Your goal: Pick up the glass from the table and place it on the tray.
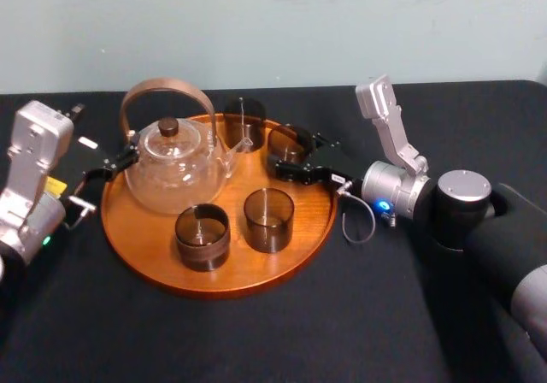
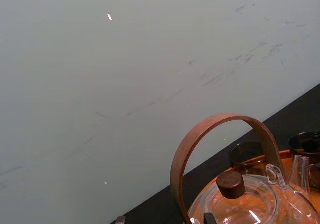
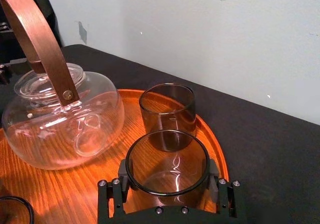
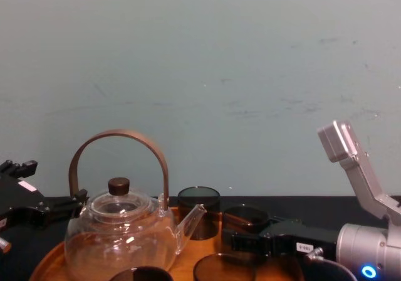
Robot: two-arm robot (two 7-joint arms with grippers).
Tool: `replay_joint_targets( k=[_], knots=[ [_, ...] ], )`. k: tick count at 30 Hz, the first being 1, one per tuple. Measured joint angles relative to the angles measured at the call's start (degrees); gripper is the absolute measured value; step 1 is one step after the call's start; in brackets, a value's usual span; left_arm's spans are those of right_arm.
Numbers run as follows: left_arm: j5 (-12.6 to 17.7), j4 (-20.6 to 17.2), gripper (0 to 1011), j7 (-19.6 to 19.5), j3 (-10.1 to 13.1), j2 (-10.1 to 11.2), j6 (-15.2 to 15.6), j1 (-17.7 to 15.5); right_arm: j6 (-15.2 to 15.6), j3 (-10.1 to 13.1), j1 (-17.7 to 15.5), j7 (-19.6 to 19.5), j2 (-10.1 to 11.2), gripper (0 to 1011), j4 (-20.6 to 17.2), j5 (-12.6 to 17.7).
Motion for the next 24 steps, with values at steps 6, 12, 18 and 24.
replay_joint_targets(
  k=[6, 12, 18, 24],
  knots=[
    [0.0, 0.0, 1009, 0.0, 0.0, 0.0, 0.0, 0.0, -0.2, 0.3, 0.1, 0.1, -0.2, 905, 0.6, -0.4],
    [0.0, 0.0, 1010, 0.0, 0.0, 0.0, 0.0, 0.0, -0.6, 0.6, 0.5, 0.4, -0.6, 905, 1.8, -0.7],
    [0.0, 0.0, 1010, 0.0, 0.0, 0.0, 0.0, 0.0, -1.5, 0.9, 1.2, 0.8, -1.2, 906, 3.8, -0.9],
    [0.0, 0.0, 1009, 0.0, 0.0, 0.0, 0.0, 0.0, -2.0, 1.3, 1.7, 1.4, -1.6, 906, 5.1, -1.0]
  ],
)
